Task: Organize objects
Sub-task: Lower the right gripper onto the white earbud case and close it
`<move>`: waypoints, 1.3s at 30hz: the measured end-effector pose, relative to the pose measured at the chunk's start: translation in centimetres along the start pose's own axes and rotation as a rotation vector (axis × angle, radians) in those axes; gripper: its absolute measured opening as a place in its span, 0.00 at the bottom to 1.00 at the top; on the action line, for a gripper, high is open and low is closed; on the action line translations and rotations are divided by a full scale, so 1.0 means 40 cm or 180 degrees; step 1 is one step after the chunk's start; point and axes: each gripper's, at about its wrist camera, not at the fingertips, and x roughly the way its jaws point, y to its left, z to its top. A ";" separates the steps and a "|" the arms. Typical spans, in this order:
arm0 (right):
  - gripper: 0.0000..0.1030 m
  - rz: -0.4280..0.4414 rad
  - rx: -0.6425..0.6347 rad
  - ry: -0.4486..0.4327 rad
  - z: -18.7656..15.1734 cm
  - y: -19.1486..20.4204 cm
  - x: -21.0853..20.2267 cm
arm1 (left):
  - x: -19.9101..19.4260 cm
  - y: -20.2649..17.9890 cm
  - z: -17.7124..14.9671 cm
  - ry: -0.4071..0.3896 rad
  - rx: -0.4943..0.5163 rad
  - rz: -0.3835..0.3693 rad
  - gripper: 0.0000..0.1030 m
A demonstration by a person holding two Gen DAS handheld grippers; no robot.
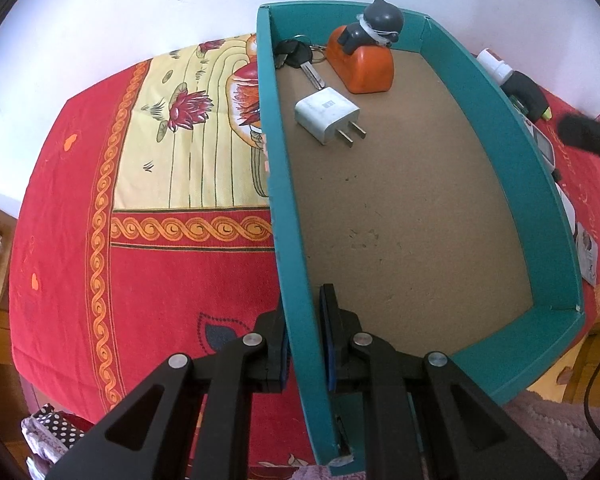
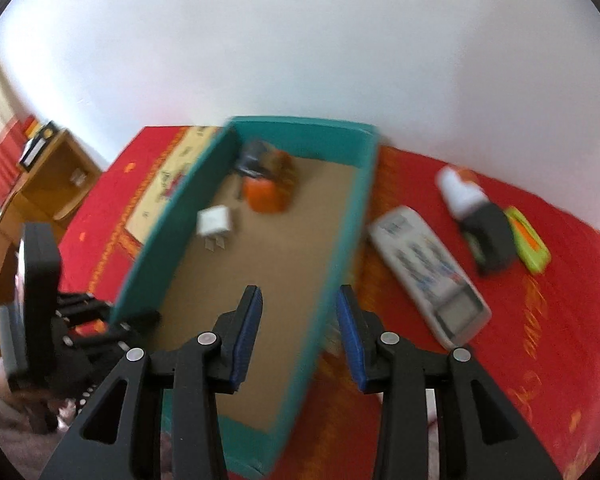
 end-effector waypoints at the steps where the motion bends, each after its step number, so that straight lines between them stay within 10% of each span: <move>1: 0.39 -0.0070 0.0062 -0.0002 -0.012 -0.022 -0.007 | 0.000 -0.001 0.000 -0.0004 0.0010 0.0005 0.11; 9: 0.51 -0.0319 0.0317 0.0201 -0.112 -0.148 -0.019 | 0.002 0.002 0.001 -0.0008 0.0023 0.0000 0.11; 39: 0.55 -0.0220 0.0227 0.0535 -0.153 -0.147 0.094 | -0.005 0.010 -0.006 -0.0013 0.0041 -0.0002 0.11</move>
